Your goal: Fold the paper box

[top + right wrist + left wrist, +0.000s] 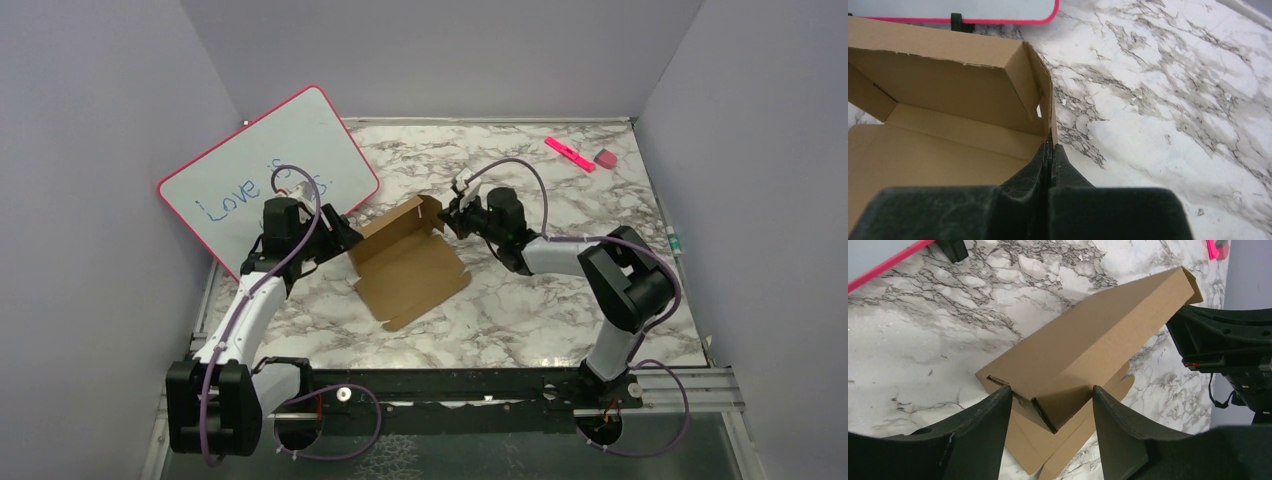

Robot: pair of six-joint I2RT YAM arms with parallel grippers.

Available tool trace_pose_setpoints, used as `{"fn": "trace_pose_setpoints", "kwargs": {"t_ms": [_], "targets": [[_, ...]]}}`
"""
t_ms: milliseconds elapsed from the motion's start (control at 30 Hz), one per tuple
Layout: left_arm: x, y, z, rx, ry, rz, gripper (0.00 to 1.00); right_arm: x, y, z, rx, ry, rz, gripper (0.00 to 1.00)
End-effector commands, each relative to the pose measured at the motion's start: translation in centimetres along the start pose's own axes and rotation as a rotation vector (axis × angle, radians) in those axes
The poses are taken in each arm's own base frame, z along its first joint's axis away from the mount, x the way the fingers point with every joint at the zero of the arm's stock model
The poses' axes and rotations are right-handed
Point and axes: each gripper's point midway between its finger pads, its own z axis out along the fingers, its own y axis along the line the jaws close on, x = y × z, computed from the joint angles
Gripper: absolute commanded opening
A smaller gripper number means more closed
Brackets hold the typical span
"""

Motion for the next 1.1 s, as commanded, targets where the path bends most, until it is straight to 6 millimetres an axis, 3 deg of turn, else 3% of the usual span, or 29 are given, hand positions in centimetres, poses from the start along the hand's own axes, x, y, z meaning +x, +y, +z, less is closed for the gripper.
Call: {"fn": "trace_pose_setpoints", "kwargs": {"t_ms": [0, 167, 500, 700, 933, 1067], "targets": [[0.4, -1.6, 0.1, 0.054, -0.008, -0.001, 0.61, -0.3, 0.1, -0.2, 0.097, 0.038, 0.044, 0.01], [1.1, -2.3, 0.5, 0.063, -0.001, 0.007, 0.60, -0.1, 0.8, -0.1, 0.134, 0.046, 0.109, 0.01], [1.7, -2.1, 0.7, 0.050, -0.006, 0.036, 0.61, 2.6, 2.1, -0.6, 0.157, 0.040, 0.141, 0.01], [1.8, -1.9, 0.4, 0.038, 0.000, 0.077, 0.68, 4.6, 2.1, -1.1, 0.169, 0.046, 0.126, 0.01], [0.8, -1.5, 0.0, 0.002, -0.020, 0.105, 0.80, 5.1, 1.9, -1.4, 0.175, 0.046, 0.094, 0.01], [-0.2, -2.5, -0.8, 0.014, -0.042, 0.137, 0.83, 5.0, 2.0, -1.4, 0.171, 0.046, 0.090, 0.01]]}}
